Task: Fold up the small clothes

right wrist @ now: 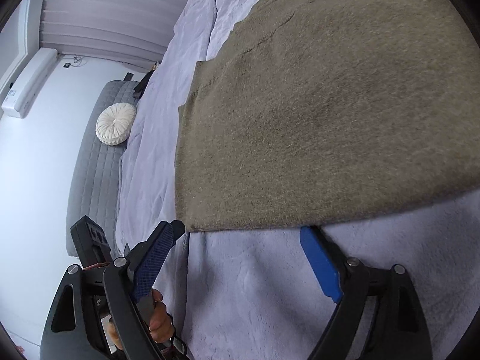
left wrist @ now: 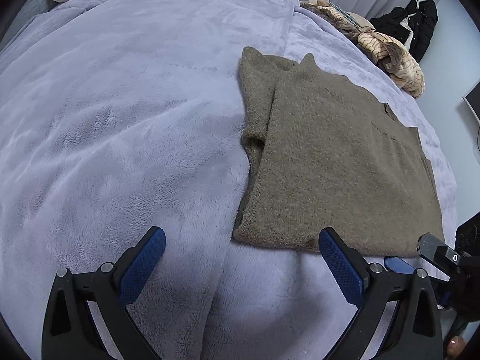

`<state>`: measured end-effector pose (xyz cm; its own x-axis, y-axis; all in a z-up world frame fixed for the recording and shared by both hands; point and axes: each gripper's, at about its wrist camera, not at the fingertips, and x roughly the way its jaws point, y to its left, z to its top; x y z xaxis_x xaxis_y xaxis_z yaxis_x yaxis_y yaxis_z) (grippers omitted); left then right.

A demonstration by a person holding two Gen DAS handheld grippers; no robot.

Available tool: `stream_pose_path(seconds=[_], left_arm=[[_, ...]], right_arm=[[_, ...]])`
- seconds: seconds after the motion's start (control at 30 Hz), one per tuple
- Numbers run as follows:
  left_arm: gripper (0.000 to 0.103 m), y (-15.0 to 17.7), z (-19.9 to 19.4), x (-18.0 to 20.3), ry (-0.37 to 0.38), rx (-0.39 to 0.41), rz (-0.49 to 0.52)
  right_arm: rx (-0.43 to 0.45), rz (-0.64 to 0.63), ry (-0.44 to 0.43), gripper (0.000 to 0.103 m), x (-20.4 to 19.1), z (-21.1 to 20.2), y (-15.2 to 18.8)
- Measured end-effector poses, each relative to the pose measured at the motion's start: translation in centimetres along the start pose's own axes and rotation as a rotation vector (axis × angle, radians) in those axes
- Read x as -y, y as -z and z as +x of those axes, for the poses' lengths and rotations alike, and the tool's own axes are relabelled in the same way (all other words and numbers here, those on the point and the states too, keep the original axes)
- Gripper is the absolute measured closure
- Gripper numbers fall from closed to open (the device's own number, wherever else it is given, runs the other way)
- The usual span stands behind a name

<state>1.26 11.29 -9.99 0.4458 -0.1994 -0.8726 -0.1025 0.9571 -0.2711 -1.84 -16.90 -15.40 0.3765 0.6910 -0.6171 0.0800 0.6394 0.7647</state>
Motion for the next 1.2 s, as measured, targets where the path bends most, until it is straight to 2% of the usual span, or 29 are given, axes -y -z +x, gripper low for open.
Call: stream_pose_path(seconds=[0.3,0.57,0.63,0.77,0.83,0.87,0.9,0.97,1.13,1.2], left_arm=[[0.001,-0.8,1.1,0.4,-0.015,-0.011,0.014],[0.001,-1.3,1.4,1.0,-0.011,-0.013,0.042],[0.001,-1.8,1.1,0.8,0.024,-0.003,0.037],[0.001,-3.0,0.3,-0.8,0.168,0.044,-0.033],[0.001,-3.6,0.4,-1.7,0.246,0.033,-0.074],[0.001,-3.8,0.6,-1.9,0.28,0.025,-0.087],[0.001,-4.2,0.9,-2.1,0.312,0.013,-0.098],[0.001,-4.8,1.7,-2.3,0.358,-0.009,-0.121],[0.001,-6.6,3.6,-1.5,0.499,-0.061,-0.154],[0.001,-7.8,4.6,-0.9,0.586,-0.086,-0.174]], right_arm=[[0.003,0.019,-0.031,0.008,-0.4,1.8,-1.1],[0.074,0.056,-0.122,0.008,-1.2,2.8,-2.4],[0.08,0.076,-0.138,0.008,-1.2,3.3,-2.7],[0.088,0.113,-0.194,0.008,-1.2,4.0,-3.4],[0.087,0.147,-0.244,0.016,-0.6,4.0,-3.5],[0.08,0.169,-0.263,0.037,-0.1,4.0,-3.6],[0.066,0.193,-0.273,0.069,0.3,4.2,-3.8],[0.049,0.228,-0.303,0.087,1.0,4.5,-4.1],[0.096,0.144,-0.382,0.089,-0.7,2.4,-4.9],[0.095,0.105,-0.389,0.089,-1.6,2.0,-5.0]])
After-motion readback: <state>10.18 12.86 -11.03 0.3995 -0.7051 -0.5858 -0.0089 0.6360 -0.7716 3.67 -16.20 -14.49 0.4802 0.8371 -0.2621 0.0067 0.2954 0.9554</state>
